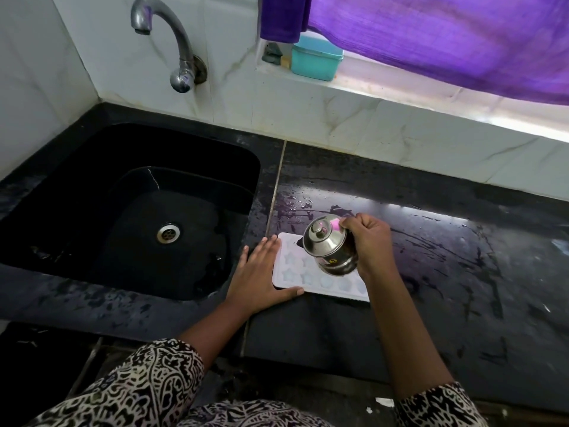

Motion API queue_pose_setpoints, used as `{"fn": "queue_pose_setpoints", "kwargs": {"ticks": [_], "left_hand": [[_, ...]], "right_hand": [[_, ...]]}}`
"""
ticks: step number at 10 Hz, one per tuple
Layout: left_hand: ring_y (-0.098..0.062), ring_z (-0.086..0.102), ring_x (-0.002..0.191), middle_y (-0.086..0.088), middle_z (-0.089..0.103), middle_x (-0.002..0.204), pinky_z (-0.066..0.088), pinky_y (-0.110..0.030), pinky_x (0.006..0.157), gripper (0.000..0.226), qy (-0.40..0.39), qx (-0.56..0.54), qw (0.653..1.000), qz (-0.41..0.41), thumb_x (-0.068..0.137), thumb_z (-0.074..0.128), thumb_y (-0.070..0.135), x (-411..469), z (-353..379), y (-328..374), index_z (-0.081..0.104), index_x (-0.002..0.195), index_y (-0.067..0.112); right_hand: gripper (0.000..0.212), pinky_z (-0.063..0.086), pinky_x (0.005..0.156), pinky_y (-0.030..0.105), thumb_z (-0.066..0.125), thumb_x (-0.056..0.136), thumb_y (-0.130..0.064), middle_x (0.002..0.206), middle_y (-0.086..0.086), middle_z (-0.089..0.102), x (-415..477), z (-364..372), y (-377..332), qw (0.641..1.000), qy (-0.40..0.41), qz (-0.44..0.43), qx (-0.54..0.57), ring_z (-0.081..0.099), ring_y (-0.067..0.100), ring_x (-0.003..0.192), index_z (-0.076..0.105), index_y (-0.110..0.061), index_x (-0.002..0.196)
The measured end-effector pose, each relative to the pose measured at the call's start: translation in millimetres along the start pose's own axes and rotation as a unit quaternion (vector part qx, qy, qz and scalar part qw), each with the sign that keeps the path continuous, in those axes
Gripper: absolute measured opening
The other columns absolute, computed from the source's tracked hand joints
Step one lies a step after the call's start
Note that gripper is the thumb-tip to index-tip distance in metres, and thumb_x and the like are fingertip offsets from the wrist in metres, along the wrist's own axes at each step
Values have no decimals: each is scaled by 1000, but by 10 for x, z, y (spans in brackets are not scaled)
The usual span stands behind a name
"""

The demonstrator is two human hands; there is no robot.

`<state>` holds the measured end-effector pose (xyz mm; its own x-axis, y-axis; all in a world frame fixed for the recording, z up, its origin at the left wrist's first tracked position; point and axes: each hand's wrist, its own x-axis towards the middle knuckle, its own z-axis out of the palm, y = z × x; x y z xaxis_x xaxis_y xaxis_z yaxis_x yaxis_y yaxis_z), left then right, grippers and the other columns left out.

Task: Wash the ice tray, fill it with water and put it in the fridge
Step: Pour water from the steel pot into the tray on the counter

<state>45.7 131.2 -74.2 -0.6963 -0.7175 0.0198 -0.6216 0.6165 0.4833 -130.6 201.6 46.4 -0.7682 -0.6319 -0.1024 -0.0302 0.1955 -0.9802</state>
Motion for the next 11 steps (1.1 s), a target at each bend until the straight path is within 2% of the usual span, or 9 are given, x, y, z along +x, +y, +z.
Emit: {"fn": "queue_pose_setpoints", "kwargs": {"ticks": [3,7,11], "left_hand": [[-7,1,149,7,8,163,-4,-40,120,115,0,-15,1000,0,70,56,80,-5,-9,-4,10,155,18],[-6,2,149,8,8,163,-6,-41,119,115,2,-15,1000,7,69,51,84,6,19,-38,9,155,19],[-6,3,149,8,9,163,-6,-39,119,115,6,-13,1000,8,69,51,84,1,16,-37,9,155,20]], "right_hand": [[37,36,53,27,63,79,-3,53,4,39,-14,12,29,1000,18,0,12,39,15,53,41,-15,52],[32,38,57,30,62,80,-4,58,8,40,-46,-31,20,1000,28,-1,11,40,19,58,42,-14,57],[30,44,54,27,62,81,-7,56,3,46,-58,-37,54,999,37,3,10,46,12,53,46,-14,57]]}}
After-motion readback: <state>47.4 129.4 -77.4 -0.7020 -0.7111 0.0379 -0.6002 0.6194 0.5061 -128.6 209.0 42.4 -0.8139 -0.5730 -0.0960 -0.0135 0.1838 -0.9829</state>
